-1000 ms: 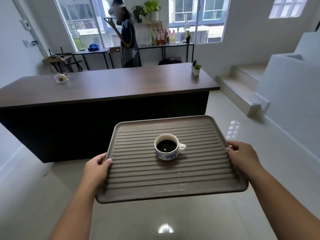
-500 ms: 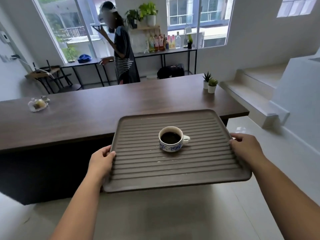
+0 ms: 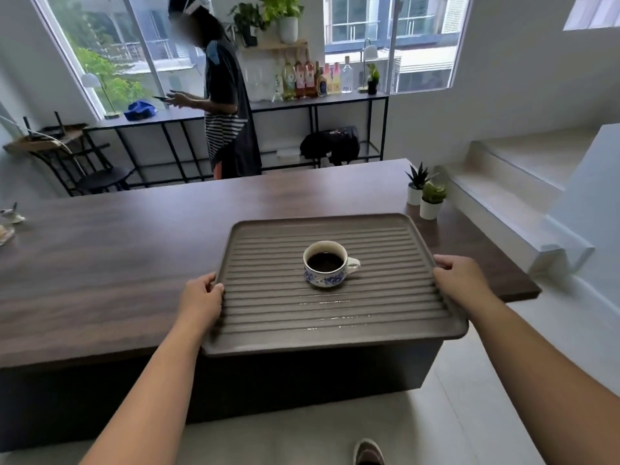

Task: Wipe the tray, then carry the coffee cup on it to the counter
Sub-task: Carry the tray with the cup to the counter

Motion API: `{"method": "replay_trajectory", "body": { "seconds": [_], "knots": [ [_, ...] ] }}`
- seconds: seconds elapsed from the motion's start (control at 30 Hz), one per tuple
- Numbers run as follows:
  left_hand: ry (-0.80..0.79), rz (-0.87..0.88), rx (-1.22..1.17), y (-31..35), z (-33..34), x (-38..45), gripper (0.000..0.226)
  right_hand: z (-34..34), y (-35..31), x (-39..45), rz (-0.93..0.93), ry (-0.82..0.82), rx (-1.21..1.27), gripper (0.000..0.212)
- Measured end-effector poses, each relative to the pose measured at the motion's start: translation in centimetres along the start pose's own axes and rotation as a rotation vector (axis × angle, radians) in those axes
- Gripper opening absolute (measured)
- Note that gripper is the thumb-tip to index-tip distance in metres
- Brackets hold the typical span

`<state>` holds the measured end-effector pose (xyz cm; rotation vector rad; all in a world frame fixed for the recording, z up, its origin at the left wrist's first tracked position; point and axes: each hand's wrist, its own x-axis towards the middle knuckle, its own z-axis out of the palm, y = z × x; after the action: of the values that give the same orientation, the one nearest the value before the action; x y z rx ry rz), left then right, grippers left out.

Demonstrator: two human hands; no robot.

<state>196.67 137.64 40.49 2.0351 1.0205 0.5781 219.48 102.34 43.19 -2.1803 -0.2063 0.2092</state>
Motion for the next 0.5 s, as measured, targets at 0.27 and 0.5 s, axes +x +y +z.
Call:
{"method": "replay_trajectory", "body": {
  "seconds": [0.27,0.5],
  "knots": [
    [0.058,-0.057,0.169,2.2,6.5,8.4,0.033,1.4,-0.6,12.3,-0.038,-0.070,-0.130,0.047],
    [0.077,-0.120,0.221,3.1,9.3,12.9,0.041,3.2,-0.9,18.3,-0.084,-0.038,-0.198,0.044]
  ]
}}
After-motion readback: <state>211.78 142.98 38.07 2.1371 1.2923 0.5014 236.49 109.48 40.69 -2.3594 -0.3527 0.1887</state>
